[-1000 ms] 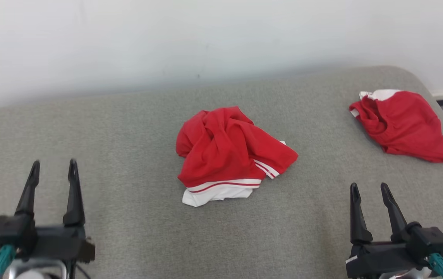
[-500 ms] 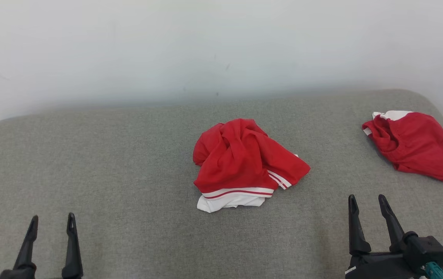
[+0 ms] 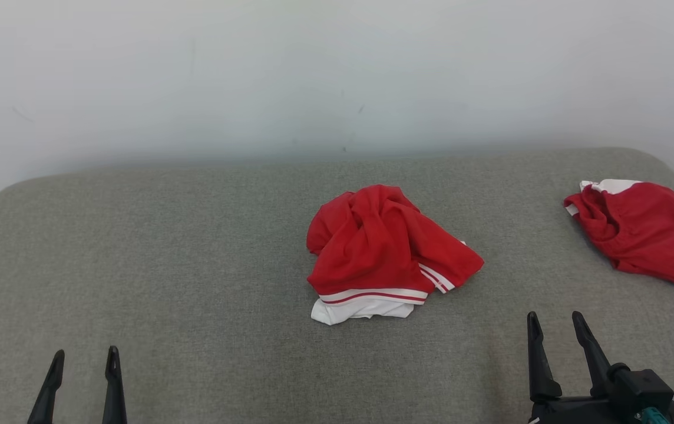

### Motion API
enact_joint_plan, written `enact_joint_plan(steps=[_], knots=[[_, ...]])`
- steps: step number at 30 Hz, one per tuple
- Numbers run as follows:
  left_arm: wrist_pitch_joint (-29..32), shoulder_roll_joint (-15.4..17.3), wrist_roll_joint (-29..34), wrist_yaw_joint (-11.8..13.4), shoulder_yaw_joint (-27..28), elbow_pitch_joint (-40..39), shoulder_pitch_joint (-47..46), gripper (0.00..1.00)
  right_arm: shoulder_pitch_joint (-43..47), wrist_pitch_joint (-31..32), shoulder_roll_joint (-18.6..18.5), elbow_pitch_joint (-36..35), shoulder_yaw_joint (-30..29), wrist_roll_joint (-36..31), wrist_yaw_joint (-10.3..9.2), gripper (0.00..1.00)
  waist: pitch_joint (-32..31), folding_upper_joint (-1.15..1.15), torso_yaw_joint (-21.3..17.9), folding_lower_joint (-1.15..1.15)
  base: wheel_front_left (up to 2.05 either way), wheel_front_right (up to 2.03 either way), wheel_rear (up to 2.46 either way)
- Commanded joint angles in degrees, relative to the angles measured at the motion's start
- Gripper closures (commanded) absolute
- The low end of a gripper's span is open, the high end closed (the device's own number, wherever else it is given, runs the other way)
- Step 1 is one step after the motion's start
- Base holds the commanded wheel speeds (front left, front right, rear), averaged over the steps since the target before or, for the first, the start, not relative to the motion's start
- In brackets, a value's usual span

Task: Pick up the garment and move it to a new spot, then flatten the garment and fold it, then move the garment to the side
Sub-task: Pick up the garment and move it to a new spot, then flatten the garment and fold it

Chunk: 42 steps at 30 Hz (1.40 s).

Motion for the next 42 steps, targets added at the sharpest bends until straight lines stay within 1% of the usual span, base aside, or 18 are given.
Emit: enact_joint_plan(steps=[1, 11, 22, 32, 42], knots=[[-0.2, -0.5, 0.7, -0.4, 0.4, 0.0, 0.6, 0.0, 0.5, 0.0, 0.1, 0.1, 0.0, -0.4, -0.15, 0.0, 0.0, 0.0, 0.4, 0.0, 0.0, 0.0, 0.0], [-0.2, -2.1, 2.2, -1.3, 1.9, 0.8, -0.1, 0.0, 0.3, 0.0, 0.1, 0.9, 0.7, -0.4, -0.15, 0.0, 0.1, 0.0, 1.3, 0.0, 0.0, 0.0, 0.0], [-0.2, -3.4, 3.1, -2.5, 2.7, 1.3, -0.3, 0.0, 0.2, 0.0, -0.2, 1.9, 1.3, -0.8, -0.15, 0.0, 0.1, 0.0, 1.3, 0.0, 0.0, 0.0, 0.0], [-0.2, -3.7, 3.9, -3.4, 2.9, 1.9, -0.6, 0.0, 0.0, 0.0, -0.4, 2.2, 1.4, -0.7, -0.15, 0.0, 0.4, 0.0, 1.4, 0.0, 0.0, 0.0, 0.0], [-0.2, -3.8, 4.5, -3.7, 3.1, 2.2, -0.9, 0.0, 0.0, 0.0, -0.3, 2.2, 1.7, -0.9, -0.15, 0.0, 0.4, 0.0, 1.8, 0.0, 0.0, 0.0, 0.0]])
